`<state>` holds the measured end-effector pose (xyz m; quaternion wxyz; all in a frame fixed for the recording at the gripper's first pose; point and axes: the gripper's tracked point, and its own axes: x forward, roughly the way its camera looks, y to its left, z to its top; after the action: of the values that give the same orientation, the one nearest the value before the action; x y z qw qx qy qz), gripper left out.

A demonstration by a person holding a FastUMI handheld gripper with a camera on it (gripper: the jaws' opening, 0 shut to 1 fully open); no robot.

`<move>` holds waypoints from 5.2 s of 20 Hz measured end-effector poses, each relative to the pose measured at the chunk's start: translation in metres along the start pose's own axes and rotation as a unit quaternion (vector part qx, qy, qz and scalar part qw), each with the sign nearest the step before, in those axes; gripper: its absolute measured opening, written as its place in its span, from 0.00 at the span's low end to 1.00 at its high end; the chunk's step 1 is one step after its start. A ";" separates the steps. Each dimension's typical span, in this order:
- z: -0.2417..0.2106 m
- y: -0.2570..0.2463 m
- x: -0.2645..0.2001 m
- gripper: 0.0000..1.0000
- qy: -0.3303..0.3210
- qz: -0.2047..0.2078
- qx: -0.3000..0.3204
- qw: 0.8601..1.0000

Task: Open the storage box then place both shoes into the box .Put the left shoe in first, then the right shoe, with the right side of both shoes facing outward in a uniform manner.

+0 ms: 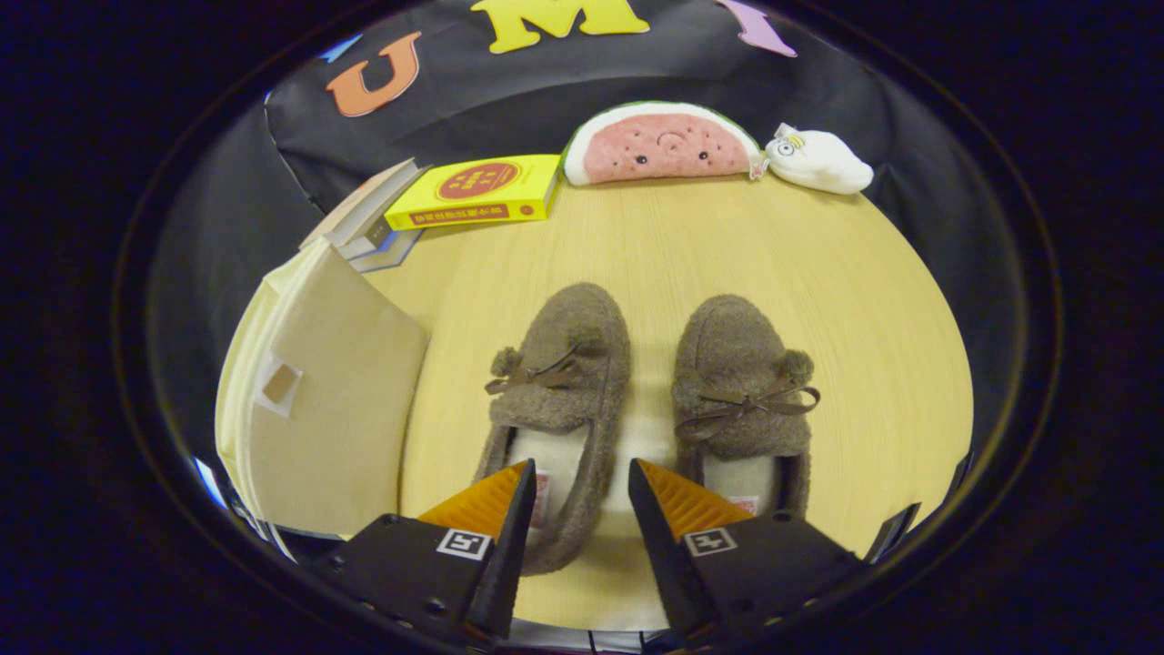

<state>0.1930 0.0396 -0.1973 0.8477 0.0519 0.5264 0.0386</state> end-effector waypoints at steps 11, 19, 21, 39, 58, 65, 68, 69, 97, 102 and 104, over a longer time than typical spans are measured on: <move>0.003 0.001 -0.008 0.00 0.003 -0.003 0.029 1.000; 0.032 0.049 -0.088 0.00 -0.058 0.024 0.026 0.998; 0.042 0.066 -0.115 0.00 -0.079 0.033 0.025 0.996; 0.061 0.272 -0.110 0.00 -0.110 0.117 0.027 0.987; -0.003 0.330 0.008 0.07 -0.031 0.052 -0.038 0.997; 0.008 0.322 -0.033 0.62 -0.075 0.081 -0.065 0.992; 0.015 0.306 -0.066 0.71 -0.100 0.084 -0.069 0.989; 0.018 0.299 -0.077 0.77 -0.110 0.084 -0.070 0.988; 0.008 -0.108 -0.073 0.94 -0.067 -0.102 -0.023 0.992; -0.013 -0.140 -0.042 0.84 -0.002 -0.105 -0.025 0.994; -0.014 -0.141 -0.036 0.74 0.008 -0.091 -0.021 0.996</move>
<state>0.1661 -0.1037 -0.1901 0.8444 -0.0144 0.5348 -0.0275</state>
